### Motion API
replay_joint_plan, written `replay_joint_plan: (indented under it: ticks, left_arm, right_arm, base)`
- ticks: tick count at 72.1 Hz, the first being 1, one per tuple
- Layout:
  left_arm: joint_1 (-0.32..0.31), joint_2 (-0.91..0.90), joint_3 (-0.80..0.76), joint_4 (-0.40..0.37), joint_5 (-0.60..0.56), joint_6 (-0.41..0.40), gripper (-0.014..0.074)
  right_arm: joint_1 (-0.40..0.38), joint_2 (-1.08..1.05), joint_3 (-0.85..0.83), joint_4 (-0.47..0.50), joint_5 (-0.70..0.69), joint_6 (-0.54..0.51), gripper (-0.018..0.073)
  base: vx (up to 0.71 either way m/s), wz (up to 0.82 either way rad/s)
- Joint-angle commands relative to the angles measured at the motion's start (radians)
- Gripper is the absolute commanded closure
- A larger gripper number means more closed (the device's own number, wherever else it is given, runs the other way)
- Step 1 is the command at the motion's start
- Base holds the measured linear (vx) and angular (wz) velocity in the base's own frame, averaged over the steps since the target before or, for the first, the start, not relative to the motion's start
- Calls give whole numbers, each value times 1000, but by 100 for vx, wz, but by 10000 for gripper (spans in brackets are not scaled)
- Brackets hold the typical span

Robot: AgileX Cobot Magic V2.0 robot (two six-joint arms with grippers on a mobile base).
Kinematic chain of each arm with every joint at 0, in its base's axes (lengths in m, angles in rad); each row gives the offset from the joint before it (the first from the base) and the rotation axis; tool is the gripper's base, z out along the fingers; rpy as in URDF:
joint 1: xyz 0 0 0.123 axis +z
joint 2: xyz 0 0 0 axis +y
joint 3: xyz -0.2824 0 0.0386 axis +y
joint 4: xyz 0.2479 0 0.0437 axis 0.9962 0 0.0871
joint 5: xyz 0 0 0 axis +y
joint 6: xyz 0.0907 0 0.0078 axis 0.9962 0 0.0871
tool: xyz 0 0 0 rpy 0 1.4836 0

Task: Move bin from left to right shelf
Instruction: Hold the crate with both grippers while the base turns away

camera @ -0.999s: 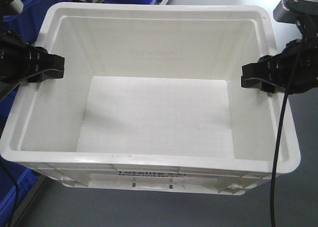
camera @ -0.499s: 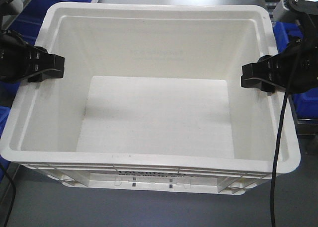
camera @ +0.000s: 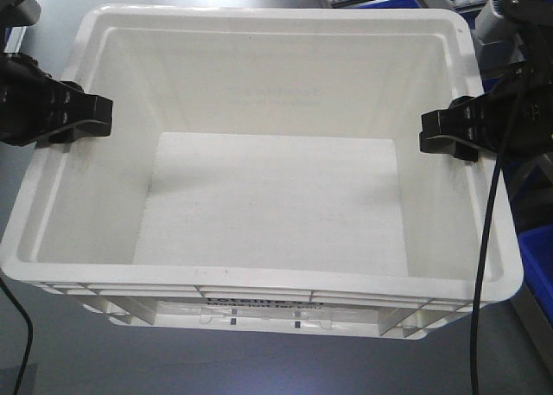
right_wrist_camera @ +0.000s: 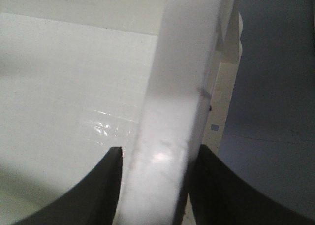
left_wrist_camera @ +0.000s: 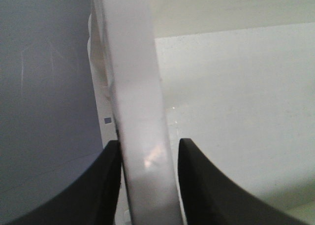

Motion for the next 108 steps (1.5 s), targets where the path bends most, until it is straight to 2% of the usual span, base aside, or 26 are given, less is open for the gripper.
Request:
replay_joint_plan:
  ticks: [1,36,108]
  left_arm:
    - [-8,-47,-35,-58,-65,46,594]
    - [-8,-47,-35,-58,-65,46,594]
    - [-8,-47,-35,-58,-65,46,594]
  right_arm:
    - [-4,-33,-36,8,-90,-30,564]
    - [-4,-33,-36,8,-75,-30,564]
    - [-4,-33,-36,8,-75,-30,564]
  base:
    - [25,-47]
    - [29,-26]
    - [38,12]
